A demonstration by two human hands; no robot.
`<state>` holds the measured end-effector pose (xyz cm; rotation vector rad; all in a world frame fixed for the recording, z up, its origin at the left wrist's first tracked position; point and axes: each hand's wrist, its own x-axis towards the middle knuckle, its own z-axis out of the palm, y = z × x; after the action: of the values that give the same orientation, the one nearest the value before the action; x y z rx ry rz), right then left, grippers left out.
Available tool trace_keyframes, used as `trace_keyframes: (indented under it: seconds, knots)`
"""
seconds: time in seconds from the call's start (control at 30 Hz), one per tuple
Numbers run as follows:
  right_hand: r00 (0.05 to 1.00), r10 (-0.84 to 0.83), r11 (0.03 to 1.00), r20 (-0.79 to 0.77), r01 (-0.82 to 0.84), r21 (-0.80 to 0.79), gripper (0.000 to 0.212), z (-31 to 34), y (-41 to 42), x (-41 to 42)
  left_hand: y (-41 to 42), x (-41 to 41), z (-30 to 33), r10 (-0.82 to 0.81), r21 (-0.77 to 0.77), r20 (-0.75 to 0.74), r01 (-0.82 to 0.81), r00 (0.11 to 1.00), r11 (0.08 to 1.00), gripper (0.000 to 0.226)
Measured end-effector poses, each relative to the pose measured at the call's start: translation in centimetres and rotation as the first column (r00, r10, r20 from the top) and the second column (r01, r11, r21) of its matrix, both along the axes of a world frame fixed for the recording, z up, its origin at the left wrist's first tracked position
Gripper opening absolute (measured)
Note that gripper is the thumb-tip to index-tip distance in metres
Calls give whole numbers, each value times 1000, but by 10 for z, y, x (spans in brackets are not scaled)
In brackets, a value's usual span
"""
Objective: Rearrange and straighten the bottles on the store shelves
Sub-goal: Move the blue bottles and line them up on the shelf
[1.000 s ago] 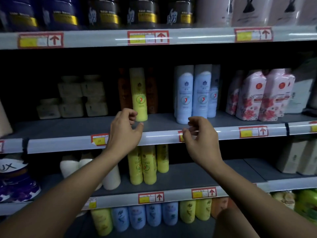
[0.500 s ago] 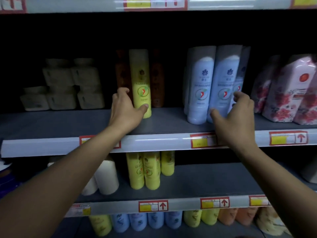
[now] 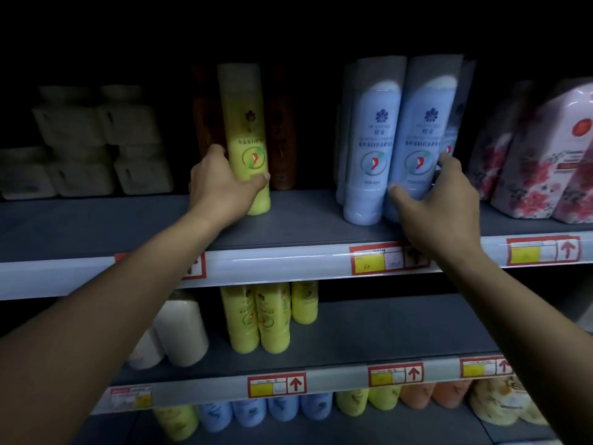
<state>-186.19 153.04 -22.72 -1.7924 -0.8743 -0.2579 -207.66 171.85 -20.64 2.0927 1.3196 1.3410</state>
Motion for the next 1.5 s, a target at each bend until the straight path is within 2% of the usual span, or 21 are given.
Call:
trace_keyframes:
  seconds: [0.1,0.27,0.53,0.83,1.03,1.5]
  knots:
    - [1000,-24,1000,9,24,20,58,0,-1,-1,-4,-6,3,19,18,-22,-19,1000,1000,63]
    - [1000,-5,997,-7,6,81,59,-1,-10,-5,-16,-17,2,11,37,30,-12,999,999,67]
    - [999,8,976,32,-15,219,44,10,-37,-16,-44,-33,-6,-2,254,79,-18,997,967,71]
    - [995,27,962,99,-53,268,44,10,-78,-25,-90,-50,0,-96,410,130,35,987,911,71]
    - [993,33,966,117,-62,252,48,-5,-107,-30,-129,-56,-7,-142,417,130,76,981,906,66]
    - [987,145,980,66,-152,128,45,-85,-142,-50,-183,-51,-84,-214,278,120,174,970,945,60]
